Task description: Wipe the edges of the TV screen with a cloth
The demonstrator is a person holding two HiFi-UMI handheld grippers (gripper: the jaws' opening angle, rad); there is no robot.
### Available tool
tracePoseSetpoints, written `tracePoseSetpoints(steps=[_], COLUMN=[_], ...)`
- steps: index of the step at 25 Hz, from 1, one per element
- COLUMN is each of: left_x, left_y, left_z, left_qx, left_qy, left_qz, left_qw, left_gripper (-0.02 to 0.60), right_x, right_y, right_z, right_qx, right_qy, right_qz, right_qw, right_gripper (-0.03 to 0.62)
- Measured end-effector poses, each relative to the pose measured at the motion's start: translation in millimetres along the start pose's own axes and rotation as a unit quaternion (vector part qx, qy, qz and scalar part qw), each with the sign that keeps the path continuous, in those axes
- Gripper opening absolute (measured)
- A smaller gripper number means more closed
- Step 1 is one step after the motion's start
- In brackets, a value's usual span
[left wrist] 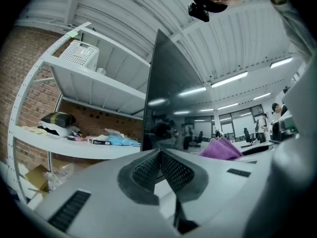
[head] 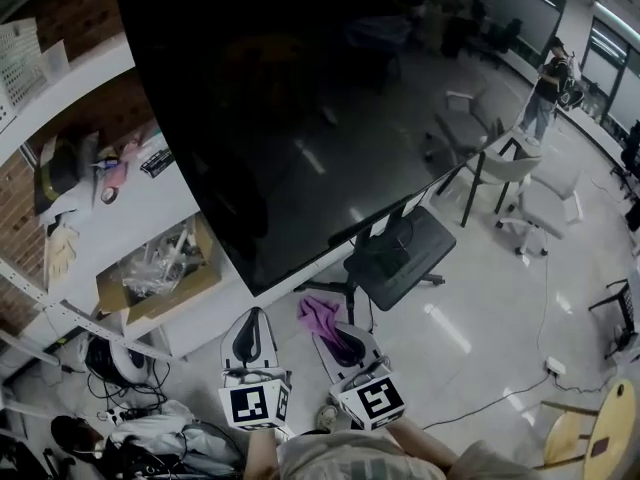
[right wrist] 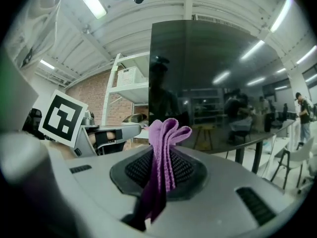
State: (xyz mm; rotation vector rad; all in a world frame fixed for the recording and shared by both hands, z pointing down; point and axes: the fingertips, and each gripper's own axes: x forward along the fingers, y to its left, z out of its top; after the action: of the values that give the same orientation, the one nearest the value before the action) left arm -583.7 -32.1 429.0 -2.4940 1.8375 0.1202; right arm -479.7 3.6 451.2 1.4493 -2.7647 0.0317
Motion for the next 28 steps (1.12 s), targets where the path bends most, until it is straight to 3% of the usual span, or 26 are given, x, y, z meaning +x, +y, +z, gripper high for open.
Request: tracePoseSetpoints(steps=[8,14,20,28], left_x=[-15,-44,-71,-92], left_y=[21,46,57,75], left_z=[2,-8,-19,-30], left_qx=[0.0,-0.015,-0.027,-0.035], left_qy=[0.003,0.009,0.021,0.029], left_qz=[0.064,0.117,0.146,0.168], left_qw=[0.998,0.993,0.9887,0.9848], left_gripper=[0.015,0.015,0.015,0.015], right_x=[40,74,109,129], right_y=[28,57,60,56], right_z=[1,-20,-48,-55], right_qx=[-0.015,-0.045,-0.032,-0.066], right_qy=[0.007,0.036,0.067,0.072], right_qz=[0.101,0.14,0.105,0.068], right_qw=[0.995,0.989,0.992,0.993], right_gripper=[0.063,0.063,0.062,0.063])
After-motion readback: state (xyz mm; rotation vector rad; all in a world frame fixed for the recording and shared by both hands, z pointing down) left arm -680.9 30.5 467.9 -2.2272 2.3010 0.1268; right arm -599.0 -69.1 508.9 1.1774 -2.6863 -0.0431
